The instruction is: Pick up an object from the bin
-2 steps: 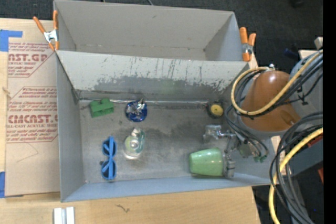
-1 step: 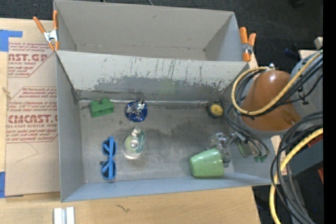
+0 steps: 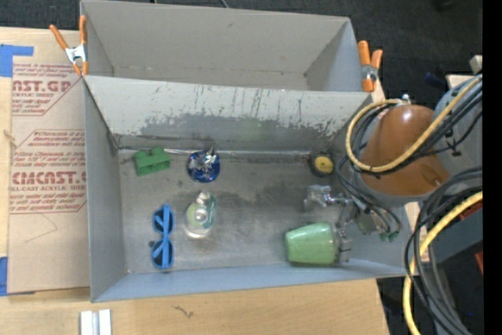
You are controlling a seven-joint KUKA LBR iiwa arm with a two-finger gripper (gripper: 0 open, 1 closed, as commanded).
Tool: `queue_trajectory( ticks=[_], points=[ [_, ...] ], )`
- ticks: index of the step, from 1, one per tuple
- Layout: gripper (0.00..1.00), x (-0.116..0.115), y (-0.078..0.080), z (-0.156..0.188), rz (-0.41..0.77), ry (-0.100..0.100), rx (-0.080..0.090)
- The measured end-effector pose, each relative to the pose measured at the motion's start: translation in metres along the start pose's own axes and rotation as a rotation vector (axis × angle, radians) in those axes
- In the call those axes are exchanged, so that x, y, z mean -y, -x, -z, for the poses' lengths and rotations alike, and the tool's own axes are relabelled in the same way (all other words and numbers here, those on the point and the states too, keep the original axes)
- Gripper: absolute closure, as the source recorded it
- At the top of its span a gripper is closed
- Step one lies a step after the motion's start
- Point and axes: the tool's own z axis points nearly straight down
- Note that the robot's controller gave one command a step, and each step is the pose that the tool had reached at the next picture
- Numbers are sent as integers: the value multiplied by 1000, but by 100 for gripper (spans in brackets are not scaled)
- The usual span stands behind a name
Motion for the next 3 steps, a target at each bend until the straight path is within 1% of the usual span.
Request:
queue_trajectory(
  ticks=[1, 2, 3],
  points=[
    [100, 0, -1, 0, 0, 1, -4],
    [0, 0, 0, 0, 0, 0, 0],
    [0, -54, 4, -5, 105, -1, 10]
  ],
)
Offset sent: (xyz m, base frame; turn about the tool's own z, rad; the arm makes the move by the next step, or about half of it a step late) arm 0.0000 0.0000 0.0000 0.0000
